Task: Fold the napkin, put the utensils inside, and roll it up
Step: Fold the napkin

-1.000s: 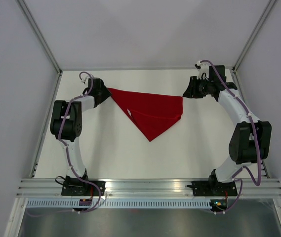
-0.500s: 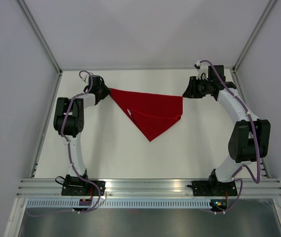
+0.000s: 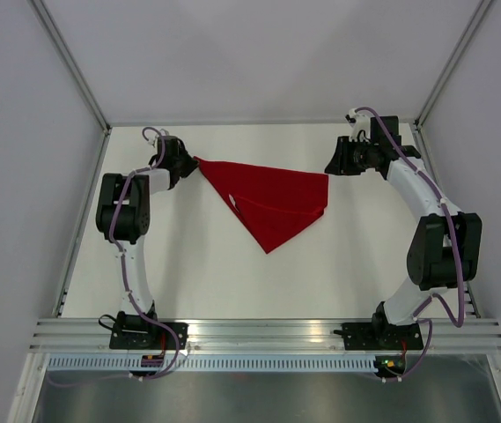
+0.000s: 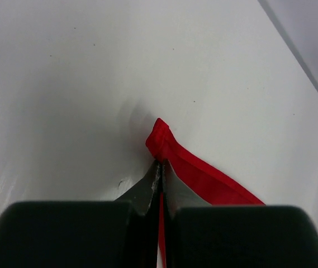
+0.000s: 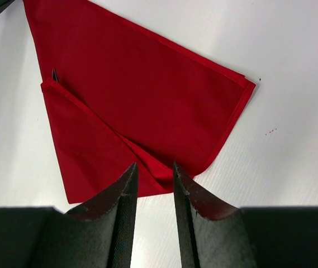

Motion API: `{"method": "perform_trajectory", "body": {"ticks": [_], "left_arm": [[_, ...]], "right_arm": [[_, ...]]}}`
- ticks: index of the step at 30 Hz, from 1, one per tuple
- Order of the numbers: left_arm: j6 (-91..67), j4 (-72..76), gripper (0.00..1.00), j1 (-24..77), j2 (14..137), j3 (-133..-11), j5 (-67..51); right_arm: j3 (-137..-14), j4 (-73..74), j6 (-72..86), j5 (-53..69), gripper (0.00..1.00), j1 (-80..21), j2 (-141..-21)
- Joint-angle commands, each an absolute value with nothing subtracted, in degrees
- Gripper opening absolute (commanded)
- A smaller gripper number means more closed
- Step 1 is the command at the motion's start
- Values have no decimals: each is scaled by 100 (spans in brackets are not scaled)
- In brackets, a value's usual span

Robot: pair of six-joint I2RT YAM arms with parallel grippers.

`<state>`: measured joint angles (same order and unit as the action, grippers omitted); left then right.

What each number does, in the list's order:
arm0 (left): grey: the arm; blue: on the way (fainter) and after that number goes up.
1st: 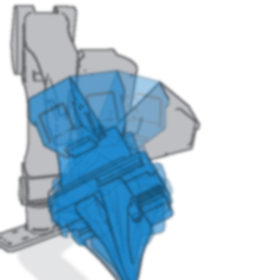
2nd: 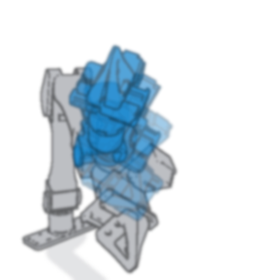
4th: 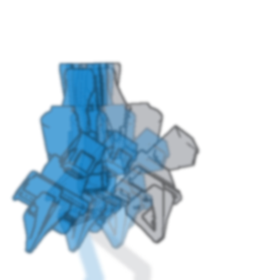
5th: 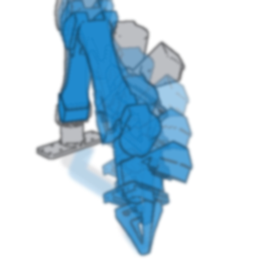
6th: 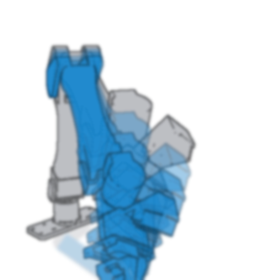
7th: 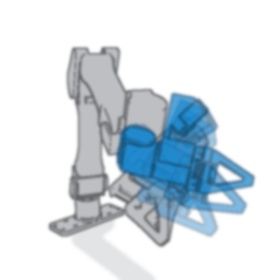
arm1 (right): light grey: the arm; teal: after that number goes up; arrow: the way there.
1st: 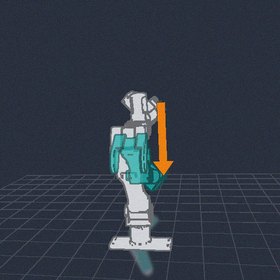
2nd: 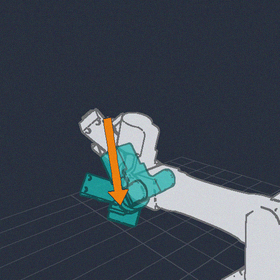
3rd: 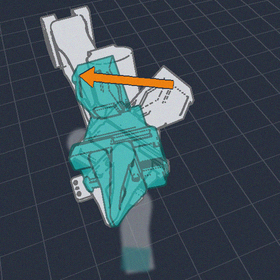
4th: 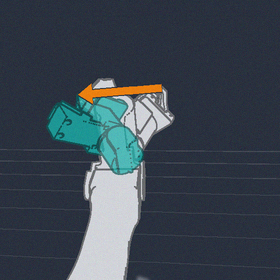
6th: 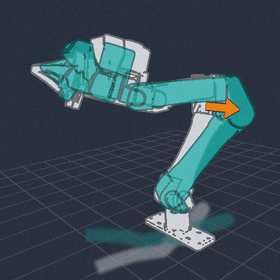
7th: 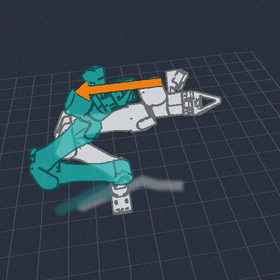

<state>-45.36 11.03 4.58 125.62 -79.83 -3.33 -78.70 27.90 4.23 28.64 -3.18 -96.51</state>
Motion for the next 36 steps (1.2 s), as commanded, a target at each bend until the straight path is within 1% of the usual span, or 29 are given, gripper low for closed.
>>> {"method": "perform_trajectory", "body": {"ticks": [1, 5, 10, 12, 17, 21, 22, 24, 36], "left_arm": [[-4500, 1836, 2, 439, 12130, -7709, -825], [-4474, 2548, 2, 448, 11804, -7305, -1177], [-4456, 3574, 2, 475, 11392, -6654, -1668], [-4456, 3752, 2, 492, 11268, -6418, -1775], [-4421, 4199, 2, 615, 11013, -6118, -2126], [-4377, 4367, 2, 712, 10925, -5898, -2407], [-4333, 4429, 2, 773, 10899, -5854, -2452], [-4254, 4412, 2, 861, 10820, -5784, -2478], [-4245, 4676, 2, 1134, 10565, -5414, -2584]], "right_arm": [[-8139, 2839, 404, 2944, 37, -378, -9694], [-8174, 2909, 334, 2953, 37, -439, -9729], [-8279, 3041, 194, 2875, 36, -729, -9861], [-8314, 3093, 132, 2839, 36, -887, -9905], [-8604, 3217, 88, 2943, 31, -1414, -10361], [-8692, 3085, 324, 3435, 28, -1906, -10880], [-8718, 3041, 360, 3584, 25, -1951, -11133], [-8797, 2971, 404, 3900, 24, -2065, -11363], [-9175, 1881, 1432, 4535, 21, -2548, -12146]]}}
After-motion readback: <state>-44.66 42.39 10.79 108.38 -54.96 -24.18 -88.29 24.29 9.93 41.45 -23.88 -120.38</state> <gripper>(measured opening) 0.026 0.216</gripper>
